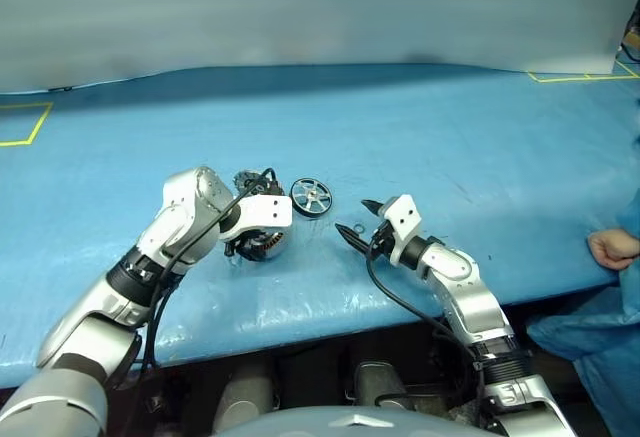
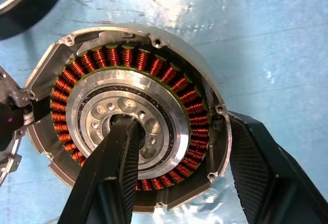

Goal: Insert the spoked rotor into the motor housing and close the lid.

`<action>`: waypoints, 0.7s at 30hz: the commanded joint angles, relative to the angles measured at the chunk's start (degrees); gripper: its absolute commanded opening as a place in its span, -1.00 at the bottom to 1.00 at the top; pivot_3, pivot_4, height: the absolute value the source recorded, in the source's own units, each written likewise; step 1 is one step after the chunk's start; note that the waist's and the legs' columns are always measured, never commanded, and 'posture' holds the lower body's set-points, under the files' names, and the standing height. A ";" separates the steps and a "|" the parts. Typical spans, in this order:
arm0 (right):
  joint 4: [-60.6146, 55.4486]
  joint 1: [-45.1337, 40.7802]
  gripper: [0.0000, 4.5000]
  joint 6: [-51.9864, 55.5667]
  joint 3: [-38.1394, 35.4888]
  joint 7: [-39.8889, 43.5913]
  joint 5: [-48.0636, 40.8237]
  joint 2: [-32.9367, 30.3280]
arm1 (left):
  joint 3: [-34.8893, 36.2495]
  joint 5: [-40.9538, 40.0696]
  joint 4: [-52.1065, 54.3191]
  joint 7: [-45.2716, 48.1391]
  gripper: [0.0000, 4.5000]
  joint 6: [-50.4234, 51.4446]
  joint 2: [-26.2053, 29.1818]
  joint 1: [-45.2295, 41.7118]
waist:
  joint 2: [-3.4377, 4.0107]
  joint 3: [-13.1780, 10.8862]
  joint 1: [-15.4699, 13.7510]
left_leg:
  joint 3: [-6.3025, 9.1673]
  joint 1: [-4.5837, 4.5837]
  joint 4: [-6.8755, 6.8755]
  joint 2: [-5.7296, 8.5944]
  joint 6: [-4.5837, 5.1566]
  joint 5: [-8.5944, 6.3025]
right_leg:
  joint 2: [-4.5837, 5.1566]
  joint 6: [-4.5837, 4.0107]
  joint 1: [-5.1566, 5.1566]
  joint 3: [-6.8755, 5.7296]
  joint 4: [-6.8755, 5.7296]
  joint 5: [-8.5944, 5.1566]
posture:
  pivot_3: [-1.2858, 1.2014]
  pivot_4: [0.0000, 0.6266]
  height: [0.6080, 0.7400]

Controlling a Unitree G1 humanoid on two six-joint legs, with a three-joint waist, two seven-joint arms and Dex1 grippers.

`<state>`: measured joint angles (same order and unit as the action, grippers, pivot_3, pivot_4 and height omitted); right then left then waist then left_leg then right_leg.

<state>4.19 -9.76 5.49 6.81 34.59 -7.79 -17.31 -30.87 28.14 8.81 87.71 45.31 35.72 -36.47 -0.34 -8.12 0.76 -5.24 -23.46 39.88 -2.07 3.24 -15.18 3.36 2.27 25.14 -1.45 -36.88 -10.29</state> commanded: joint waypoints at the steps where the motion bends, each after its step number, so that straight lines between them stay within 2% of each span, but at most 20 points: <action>1: -1.40 0.09 0.81 -1.79 -0.79 -0.66 -0.17 0.41 | -3.38 -3.02 3.21 2.61 -0.05 6.22 0.07 0.66 | 0.00 0.00 -0.02 | 0.02 -0.01 0.00 0.00 0.00 0.00 | -0.01 0.00 0.00 -0.01 0.00 0.00 | 0.03 -0.52 1.00; 9: -1.10 -0.06 0.81 -2.66 -0.77 -1.21 0.13 0.49 | -5.00 -6.56 2.07 -0.15 -0.05 11.93 0.01 -1.43 | -0.01 0.00 -0.15 | 0.08 -0.07 0.00 0.03 0.02 -0.01 | 0.01 -0.01 0.01 0.00 0.05 -0.01 | 0.03 -0.52 1.00; 16: -0.86 -0.13 0.81 -3.08 -0.75 -1.42 0.30 0.50 | -5.95 -11.32 5.55 -1.26 0.96 15.88 2.42 -2.23 | -0.06 -0.04 0.00 | 0.09 -0.09 0.00 0.01 0.01 -0.01 | -0.01 -0.01 0.05 0.01 0.03 -0.01 | 0.03 -0.52 1.00; 21: -0.68 -0.17 0.81 -2.62 -0.61 -0.63 -0.23 0.52 | -3.89 -18.67 9.86 -1.47 0.99 22.50 4.33 -3.91 | -0.09 -0.06 0.00 | 0.10 -0.13 0.00 0.00 -0.01 0.01 | -0.05 -0.02 0.12 0.03 0.01 -0.02 | 0.03 -0.52 1.00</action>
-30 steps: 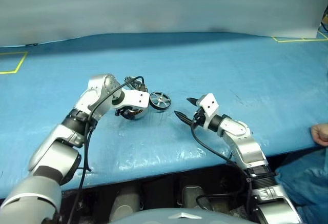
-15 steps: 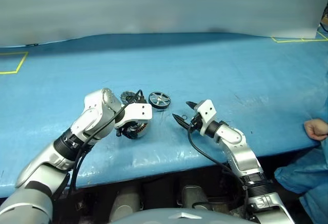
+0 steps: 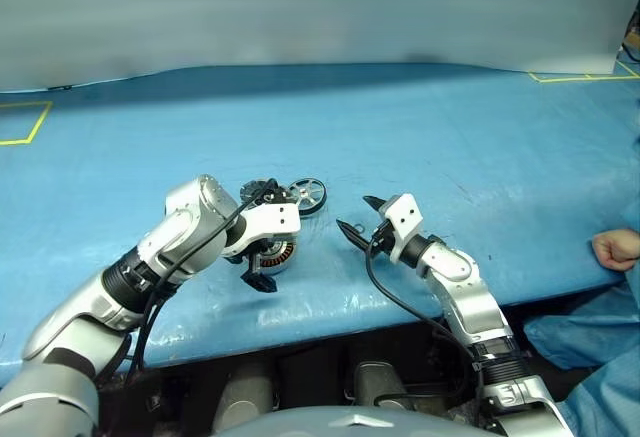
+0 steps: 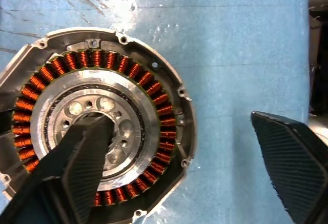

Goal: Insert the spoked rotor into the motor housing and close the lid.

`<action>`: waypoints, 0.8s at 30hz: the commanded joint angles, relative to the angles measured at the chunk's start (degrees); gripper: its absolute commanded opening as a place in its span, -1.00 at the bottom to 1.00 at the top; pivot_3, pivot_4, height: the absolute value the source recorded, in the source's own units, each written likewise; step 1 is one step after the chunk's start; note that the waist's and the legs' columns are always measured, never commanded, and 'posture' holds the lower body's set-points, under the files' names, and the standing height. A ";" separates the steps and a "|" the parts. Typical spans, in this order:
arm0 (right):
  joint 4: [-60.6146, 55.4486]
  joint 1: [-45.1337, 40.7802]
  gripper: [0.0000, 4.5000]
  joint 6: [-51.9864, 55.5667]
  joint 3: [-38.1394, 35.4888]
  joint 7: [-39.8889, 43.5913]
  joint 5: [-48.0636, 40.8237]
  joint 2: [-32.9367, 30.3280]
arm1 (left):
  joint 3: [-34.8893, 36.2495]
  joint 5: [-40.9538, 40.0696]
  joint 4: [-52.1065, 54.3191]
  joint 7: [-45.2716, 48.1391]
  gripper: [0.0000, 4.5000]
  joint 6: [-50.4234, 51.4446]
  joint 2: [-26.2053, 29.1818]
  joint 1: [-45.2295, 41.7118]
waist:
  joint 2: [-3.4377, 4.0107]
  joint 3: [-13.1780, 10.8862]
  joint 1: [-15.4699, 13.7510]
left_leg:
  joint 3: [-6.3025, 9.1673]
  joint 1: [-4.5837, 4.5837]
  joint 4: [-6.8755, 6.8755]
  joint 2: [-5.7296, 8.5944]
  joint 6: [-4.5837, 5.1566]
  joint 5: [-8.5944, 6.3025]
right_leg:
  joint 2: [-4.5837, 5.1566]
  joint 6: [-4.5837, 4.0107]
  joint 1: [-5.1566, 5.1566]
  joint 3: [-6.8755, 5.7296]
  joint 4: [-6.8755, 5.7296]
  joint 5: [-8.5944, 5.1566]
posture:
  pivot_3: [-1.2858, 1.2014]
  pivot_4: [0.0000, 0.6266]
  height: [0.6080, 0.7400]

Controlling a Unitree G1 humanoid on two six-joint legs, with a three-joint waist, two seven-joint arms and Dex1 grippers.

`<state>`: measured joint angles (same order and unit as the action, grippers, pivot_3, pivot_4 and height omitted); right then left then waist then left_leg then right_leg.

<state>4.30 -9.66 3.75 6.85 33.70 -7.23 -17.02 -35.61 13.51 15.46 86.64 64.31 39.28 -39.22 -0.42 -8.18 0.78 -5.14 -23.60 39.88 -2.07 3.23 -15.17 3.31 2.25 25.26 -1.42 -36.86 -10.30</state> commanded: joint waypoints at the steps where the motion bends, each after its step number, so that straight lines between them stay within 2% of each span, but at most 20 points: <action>1: -0.78 -0.18 0.81 -0.85 -0.68 0.32 -0.86 0.27 | 1.91 -5.27 4.76 -0.85 0.99 3.81 2.08 -0.78 | -0.03 -0.03 -0.02 | 0.01 -0.06 0.00 0.00 0.00 0.00 | 0.00 0.00 0.04 -0.01 0.01 0.00 | 0.03 -0.52 1.00; 7: -0.71 0.11 0.81 -0.38 -0.75 0.99 -1.46 0.41 | 8.32 -13.45 11.27 -4.51 0.99 5.35 7.62 2.34 | -0.10 -0.10 -0.01 | 0.03 -0.16 -0.01 -0.02 0.00 0.00 | 0.01 -0.03 0.15 -0.01 0.02 -0.01 | 0.03 -0.52 1.00; 13: -0.59 -0.10 0.81 0.56 -0.60 1.79 -1.47 0.32 | 19.66 -19.42 10.70 -14.22 0.99 3.76 4.37 5.60 | -0.20 -0.16 -0.14 | 0.09 -0.13 0.01 0.01 -0.03 0.03 | 0.02 -0.01 0.07 -0.03 0.02 -0.01 | 0.03 -0.52 1.00; 19: -2.07 1.22 0.81 2.06 0.40 2.57 -1.06 -0.08 | 33.25 -32.04 17.80 -14.13 0.99 -1.41 3.24 18.65 | -0.22 -0.17 0.58 | 0.07 -0.13 -0.11 -0.03 -0.05 0.03 | 0.01 -0.10 0.14 0.00 0.02 -0.05 | 0.03 -0.52 1.00; 24: -3.38 2.29 0.81 2.98 1.03 2.56 -0.99 -0.05 | 41.08 -37.87 20.58 -16.87 0.99 -9.72 1.61 29.47 | -0.23 -0.19 0.34 | 0.12 -0.09 -0.17 -0.03 -0.14 0.08 | 0.05 -0.15 0.12 -0.09 0.02 -0.10 | 0.03 -0.52 1.00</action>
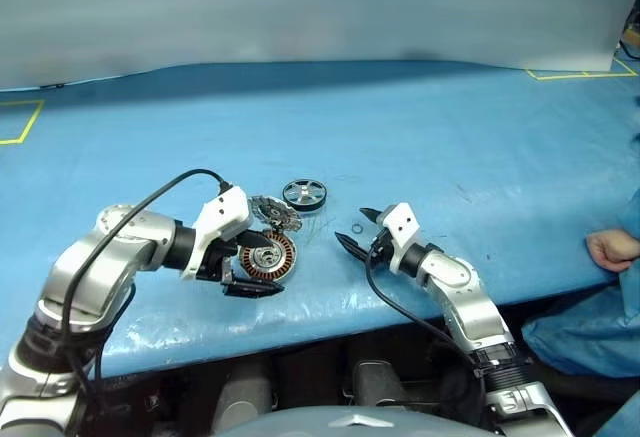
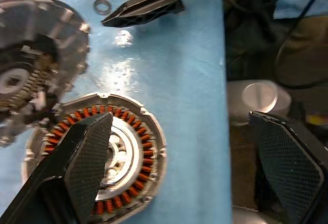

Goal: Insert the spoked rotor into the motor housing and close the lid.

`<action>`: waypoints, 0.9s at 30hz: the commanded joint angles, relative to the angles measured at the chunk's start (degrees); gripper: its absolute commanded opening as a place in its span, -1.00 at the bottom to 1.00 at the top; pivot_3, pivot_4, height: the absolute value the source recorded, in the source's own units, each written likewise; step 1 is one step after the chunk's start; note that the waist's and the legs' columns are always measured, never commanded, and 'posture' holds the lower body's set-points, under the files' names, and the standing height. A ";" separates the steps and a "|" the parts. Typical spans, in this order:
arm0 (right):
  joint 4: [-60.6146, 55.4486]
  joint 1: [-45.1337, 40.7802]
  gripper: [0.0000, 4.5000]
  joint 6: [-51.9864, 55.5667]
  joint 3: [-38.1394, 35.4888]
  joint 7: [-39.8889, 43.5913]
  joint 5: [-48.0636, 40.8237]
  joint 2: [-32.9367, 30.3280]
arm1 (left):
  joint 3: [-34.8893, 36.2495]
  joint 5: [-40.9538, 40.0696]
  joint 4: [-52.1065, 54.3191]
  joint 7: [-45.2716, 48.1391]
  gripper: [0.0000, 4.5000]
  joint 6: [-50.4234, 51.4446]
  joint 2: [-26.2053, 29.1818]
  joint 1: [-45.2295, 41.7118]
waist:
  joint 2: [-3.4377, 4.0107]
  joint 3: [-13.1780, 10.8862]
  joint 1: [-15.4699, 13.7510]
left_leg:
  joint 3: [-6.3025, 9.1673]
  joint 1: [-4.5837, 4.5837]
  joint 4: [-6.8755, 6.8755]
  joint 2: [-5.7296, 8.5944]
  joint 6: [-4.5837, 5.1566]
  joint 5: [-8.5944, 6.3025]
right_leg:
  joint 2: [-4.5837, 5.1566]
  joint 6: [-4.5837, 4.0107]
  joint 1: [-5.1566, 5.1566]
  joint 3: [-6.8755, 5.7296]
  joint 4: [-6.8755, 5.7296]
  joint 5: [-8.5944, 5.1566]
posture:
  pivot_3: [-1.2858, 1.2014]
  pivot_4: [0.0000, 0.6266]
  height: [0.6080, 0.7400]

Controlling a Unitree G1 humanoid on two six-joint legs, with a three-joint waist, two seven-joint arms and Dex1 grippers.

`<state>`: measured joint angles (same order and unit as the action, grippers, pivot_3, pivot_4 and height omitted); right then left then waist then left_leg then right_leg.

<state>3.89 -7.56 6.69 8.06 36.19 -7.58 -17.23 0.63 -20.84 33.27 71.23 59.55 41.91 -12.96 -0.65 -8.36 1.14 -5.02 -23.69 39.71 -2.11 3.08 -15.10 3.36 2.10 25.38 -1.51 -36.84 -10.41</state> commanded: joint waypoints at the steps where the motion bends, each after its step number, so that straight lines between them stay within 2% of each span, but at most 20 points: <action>1: -3.06 0.31 0.81 0.19 -0.16 -0.04 -0.64 0.19 | 5.76 -4.39 3.03 -1.96 0.99 -6.41 -1.35 4.78 | -0.01 0.00 -0.09 | 0.00 0.04 0.00 0.00 -0.01 0.01 | 0.02 0.00 -0.05 -0.01 0.00 0.00 | 0.03 -0.52 1.00; 5: -0.68 -0.33 0.81 1.08 -0.50 -2.32 0.90 0.31 | 7.47 -1.60 2.81 -6.12 0.99 -22.56 -5.54 14.93 | 0.00 0.00 -0.24 | 0.01 0.15 0.01 0.00 -0.04 0.05 | 0.08 0.01 -0.12 -0.06 -0.01 0.00 | 0.03 -0.52 1.00; 8: -0.21 -0.64 0.81 1.66 -0.82 -2.68 0.69 0.13 | 7.94 0.79 -1.87 -8.28 0.99 -34.49 -8.53 20.14 | 0.01 0.00 -0.36 | 0.01 0.08 0.00 0.00 -0.05 0.05 | 0.10 -0.01 -0.05 -0.08 -0.02 0.01 | 0.03 -0.52 1.00; 12: 0.14 -0.75 0.81 2.08 -0.82 -2.87 0.58 -0.09 | 8.81 0.51 -7.82 -12.65 0.99 -40.79 -12.66 23.18 | 0.02 0.02 -0.52 | 0.05 0.07 -0.01 -0.02 -0.05 0.05 | 0.10 -0.02 -0.04 -0.17 -0.01 0.01 | 0.03 -0.52 1.00; 16: 0.33 -0.80 0.81 2.77 -0.84 -3.08 0.61 -0.18 | 7.88 -0.45 -10.90 -13.38 0.99 -44.33 -13.68 24.81 | 0.01 0.02 -0.47 | 0.03 0.03 -0.01 -0.01 -0.03 0.04 | 0.12 -0.02 -0.01 -0.18 0.02 0.01 | 0.03 -0.52 1.00; 22: 0.11 0.23 0.81 3.93 -1.83 -4.33 0.52 -0.74 | 7.55 0.13 -19.83 -12.32 0.99 -60.86 -17.60 26.63 | 0.01 0.02 -0.48 | 0.01 0.02 -0.07 -0.02 -0.02 0.03 | 0.14 -0.03 0.04 -0.20 0.04 0.00 | 0.03 -0.52 1.00; 27: 0.72 -0.15 0.81 5.59 -1.87 -4.51 0.72 -1.18 | 7.30 -1.63 -25.40 -9.38 0.99 -62.94 -16.47 27.21 | 0.01 0.02 -0.44 | 0.01 0.03 -0.07 -0.06 -0.02 0.03 | 0.15 -0.05 0.06 -0.26 0.04 -0.01 | 0.03 -0.52 1.00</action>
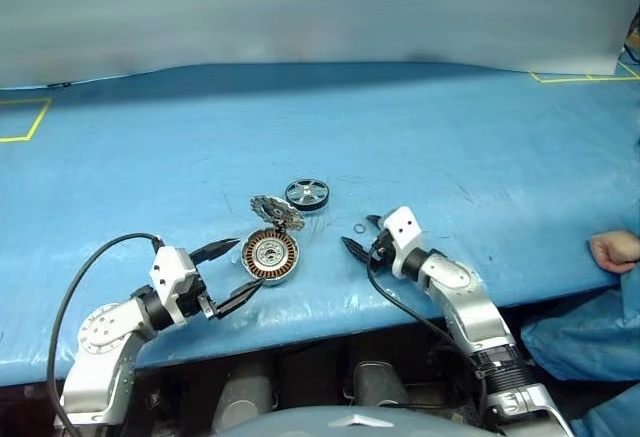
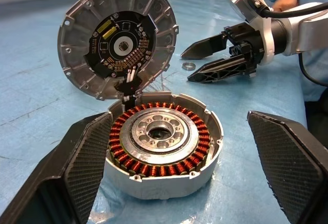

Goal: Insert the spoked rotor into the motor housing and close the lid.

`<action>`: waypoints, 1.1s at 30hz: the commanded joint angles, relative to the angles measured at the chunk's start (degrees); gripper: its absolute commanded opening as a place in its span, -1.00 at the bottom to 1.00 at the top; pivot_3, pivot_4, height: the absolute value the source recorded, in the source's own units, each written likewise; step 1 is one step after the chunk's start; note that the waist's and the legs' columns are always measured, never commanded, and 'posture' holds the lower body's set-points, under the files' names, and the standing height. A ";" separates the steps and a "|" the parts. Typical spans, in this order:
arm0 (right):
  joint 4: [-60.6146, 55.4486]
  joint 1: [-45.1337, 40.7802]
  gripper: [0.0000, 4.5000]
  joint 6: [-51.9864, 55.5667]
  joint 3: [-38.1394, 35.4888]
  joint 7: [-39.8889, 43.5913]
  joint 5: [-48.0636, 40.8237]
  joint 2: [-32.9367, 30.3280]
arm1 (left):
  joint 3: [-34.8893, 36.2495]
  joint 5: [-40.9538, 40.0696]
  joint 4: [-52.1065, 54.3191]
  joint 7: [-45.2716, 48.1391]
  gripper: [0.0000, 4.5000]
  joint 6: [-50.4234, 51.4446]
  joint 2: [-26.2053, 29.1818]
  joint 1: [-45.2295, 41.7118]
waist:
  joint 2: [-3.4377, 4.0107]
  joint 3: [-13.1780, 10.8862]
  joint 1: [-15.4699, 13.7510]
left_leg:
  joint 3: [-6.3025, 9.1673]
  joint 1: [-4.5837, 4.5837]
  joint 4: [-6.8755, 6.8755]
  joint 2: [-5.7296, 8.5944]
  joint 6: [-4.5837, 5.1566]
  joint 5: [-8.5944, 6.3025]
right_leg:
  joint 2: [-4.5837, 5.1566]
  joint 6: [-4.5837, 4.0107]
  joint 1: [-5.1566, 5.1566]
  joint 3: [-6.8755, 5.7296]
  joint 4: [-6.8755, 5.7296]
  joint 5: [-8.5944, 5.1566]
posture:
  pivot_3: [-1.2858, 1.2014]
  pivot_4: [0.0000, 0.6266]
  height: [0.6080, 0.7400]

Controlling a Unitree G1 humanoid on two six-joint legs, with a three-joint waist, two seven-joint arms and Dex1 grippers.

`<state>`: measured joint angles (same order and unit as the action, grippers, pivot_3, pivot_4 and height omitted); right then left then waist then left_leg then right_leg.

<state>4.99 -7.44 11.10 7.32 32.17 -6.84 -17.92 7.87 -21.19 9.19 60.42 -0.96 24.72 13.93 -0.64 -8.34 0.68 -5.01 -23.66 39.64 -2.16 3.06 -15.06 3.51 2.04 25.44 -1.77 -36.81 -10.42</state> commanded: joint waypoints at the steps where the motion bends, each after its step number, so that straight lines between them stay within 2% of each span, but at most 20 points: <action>1: -0.33 -0.25 0.81 1.69 -1.23 -0.30 -0.35 -0.48 | 0.31 -1.49 -1.99 1.87 0.99 -4.59 0.38 0.45 | 0.00 0.00 0.01 | 0.00 0.01 0.00 -0.01 0.00 0.00 | 0.00 -0.01 0.03 -0.02 0.00 -0.01 | 0.03 -0.52 1.00; 4: 0.05 -0.36 0.81 2.59 -1.56 -0.21 -0.75 -0.46 | 1.32 -4.27 -2.39 1.89 0.99 -6.53 -1.14 0.86 | -0.02 0.01 -0.03 | 0.05 0.02 0.00 -0.03 0.02 -0.03 | 0.08 -0.01 0.09 -0.15 0.09 -0.01 | 0.03 -0.52 1.00; 6: 0.50 -0.53 0.63 2.83 -1.88 -0.55 -0.62 -0.37 | 1.26 -4.30 -3.04 1.72 1.00 -7.96 -1.40 1.19 | -0.03 0.02 -0.04 | 0.05 0.05 0.01 -0.03 0.03 -0.04 | 0.17 -0.01 0.07 -0.24 0.10 -0.01 | 0.03 -0.52 1.00; 16: 2.37 -0.57 -0.70 3.82 -0.40 -0.25 0.63 -0.41 | -0.49 -5.73 -2.99 0.93 1.00 -9.38 -3.10 3.06 | -0.04 0.07 -0.02 | 0.07 0.05 0.00 -0.06 0.03 -0.05 | 0.20 -0.03 0.06 -0.36 0.11 -0.02 | 0.03 -0.52 1.00; 26: -3.54 0.70 -0.71 3.74 0.80 3.47 -0.58 -2.00 | -1.99 -3.03 -5.71 1.06 1.00 -13.21 -2.43 3.99 | -0.03 0.08 -0.04 | 0.13 0.00 -0.07 -0.07 0.02 -0.07 | 0.26 -0.05 0.09 -0.47 0.21 -0.04 | 0.03 -0.52 1.00; 33: -17.97 1.55 -0.71 9.43 5.78 13.88 -4.53 -7.57 | -1.79 -3.12 -7.22 0.15 1.00 -14.59 -3.17 3.30 | 0.02 0.04 -0.02 | 0.14 -0.10 -0.24 -0.09 0.02 -0.08 | 0.23 -0.08 0.12 -0.54 0.37 -0.06 | 0.03 -0.52 1.00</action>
<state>-8.42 -5.66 19.35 12.42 43.64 -9.38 -24.96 6.10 -23.71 1.98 60.91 -14.12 21.66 17.18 -0.62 -8.30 0.66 -4.84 -23.75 39.39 -2.26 3.08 -15.14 3.74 1.96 25.57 -2.35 -36.39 -10.47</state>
